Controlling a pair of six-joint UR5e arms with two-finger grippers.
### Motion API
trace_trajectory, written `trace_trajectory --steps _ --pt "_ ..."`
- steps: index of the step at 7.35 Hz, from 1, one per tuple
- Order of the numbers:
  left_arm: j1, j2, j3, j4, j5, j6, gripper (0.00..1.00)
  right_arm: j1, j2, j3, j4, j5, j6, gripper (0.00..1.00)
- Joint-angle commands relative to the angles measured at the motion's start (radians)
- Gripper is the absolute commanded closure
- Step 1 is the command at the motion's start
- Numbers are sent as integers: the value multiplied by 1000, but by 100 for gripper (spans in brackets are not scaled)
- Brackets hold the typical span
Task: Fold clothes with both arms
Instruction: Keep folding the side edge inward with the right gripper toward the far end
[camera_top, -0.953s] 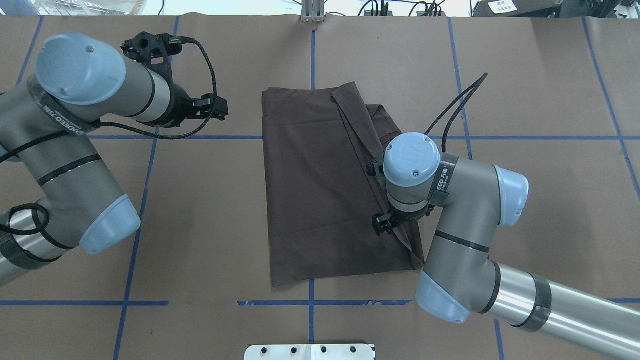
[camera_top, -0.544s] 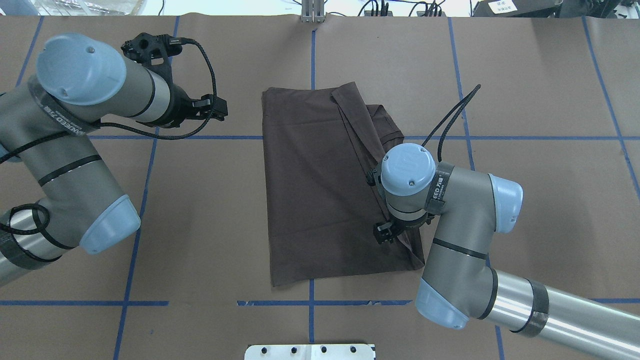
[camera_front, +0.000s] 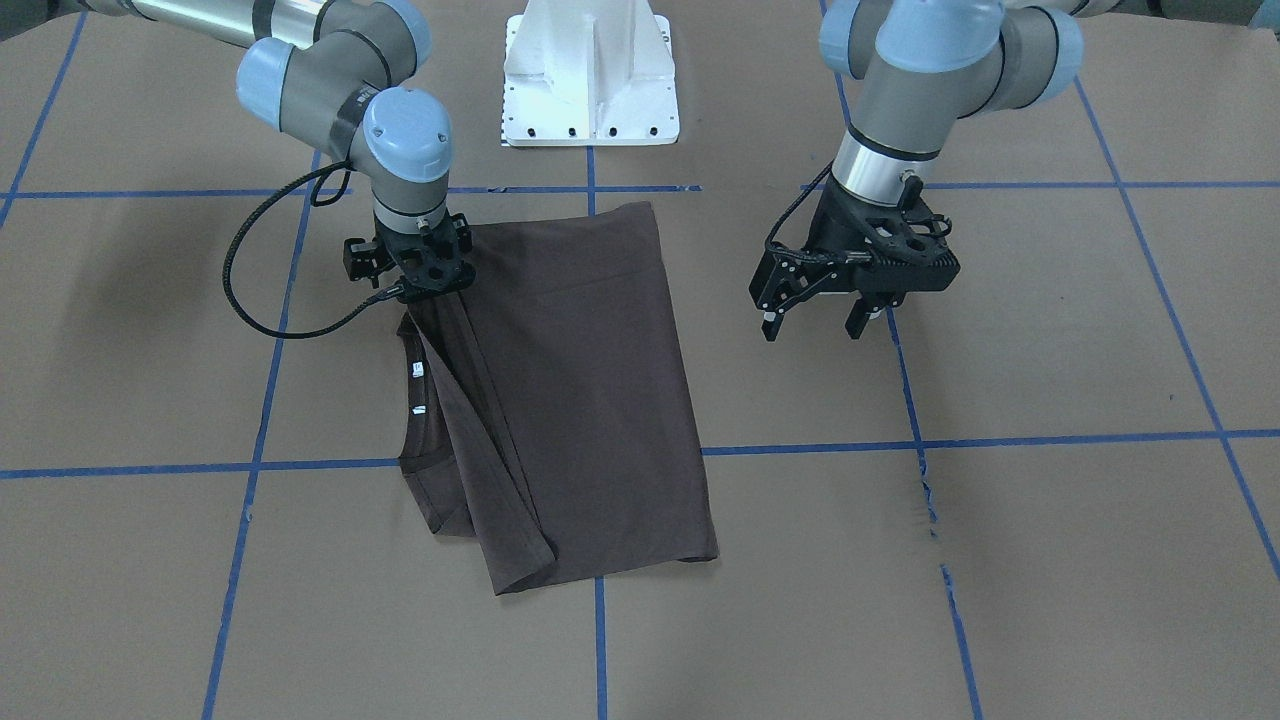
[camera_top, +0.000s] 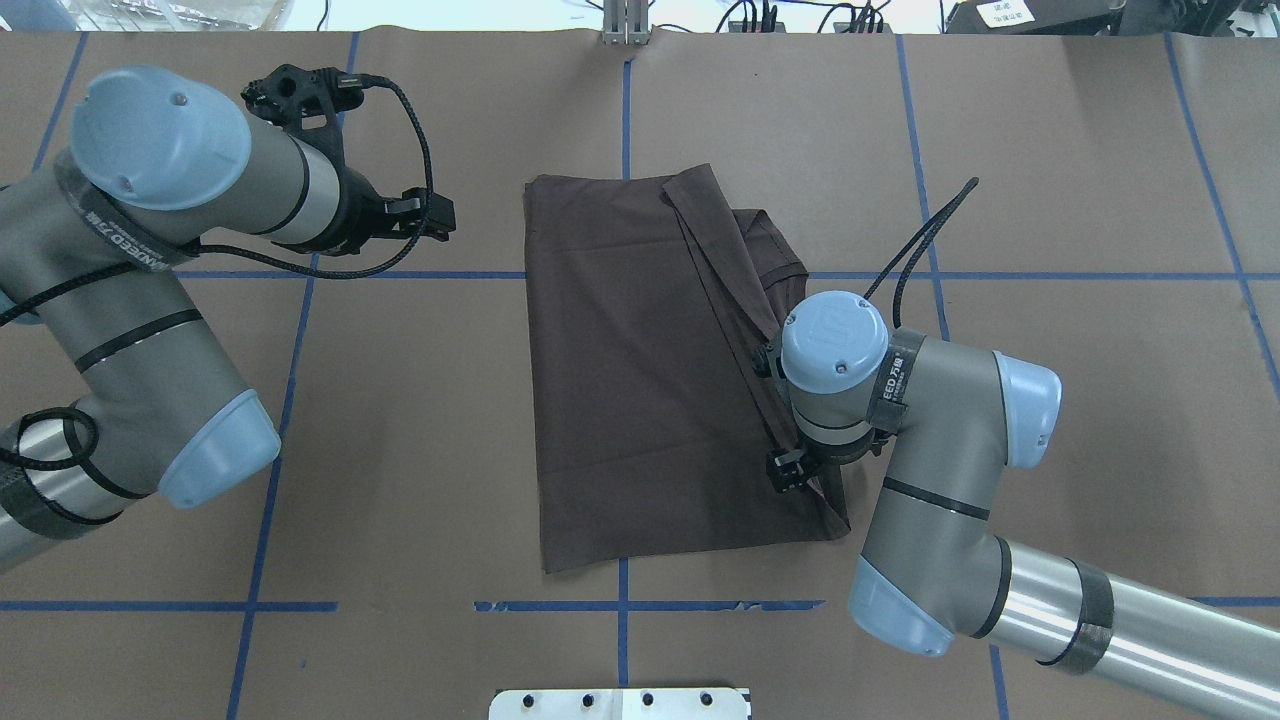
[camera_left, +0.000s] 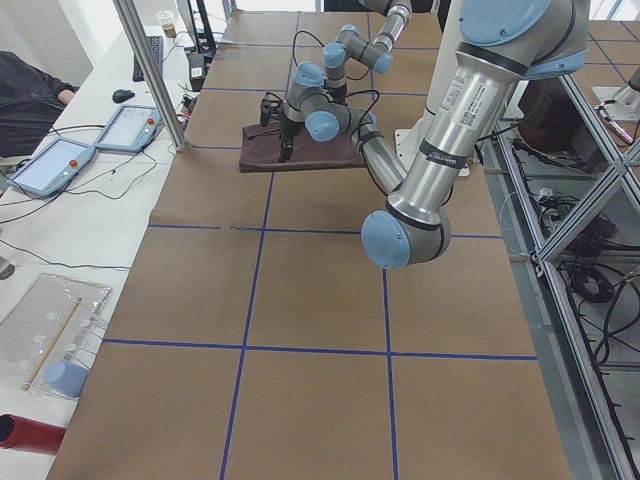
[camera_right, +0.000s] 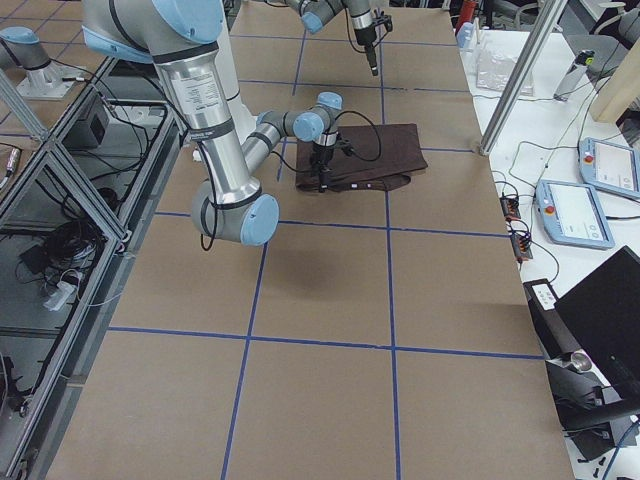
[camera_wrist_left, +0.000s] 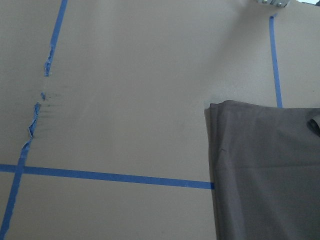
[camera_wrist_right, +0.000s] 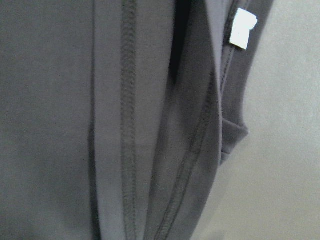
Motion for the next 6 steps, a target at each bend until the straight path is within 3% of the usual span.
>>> trace_trajectory --steps 1,6 --pt "0 0 -2 0 0 0 0 12 -3 6 -30 3 -2 0" --pt "0 -11 -4 0 0 -2 0 76 -72 9 -24 16 -18 0"
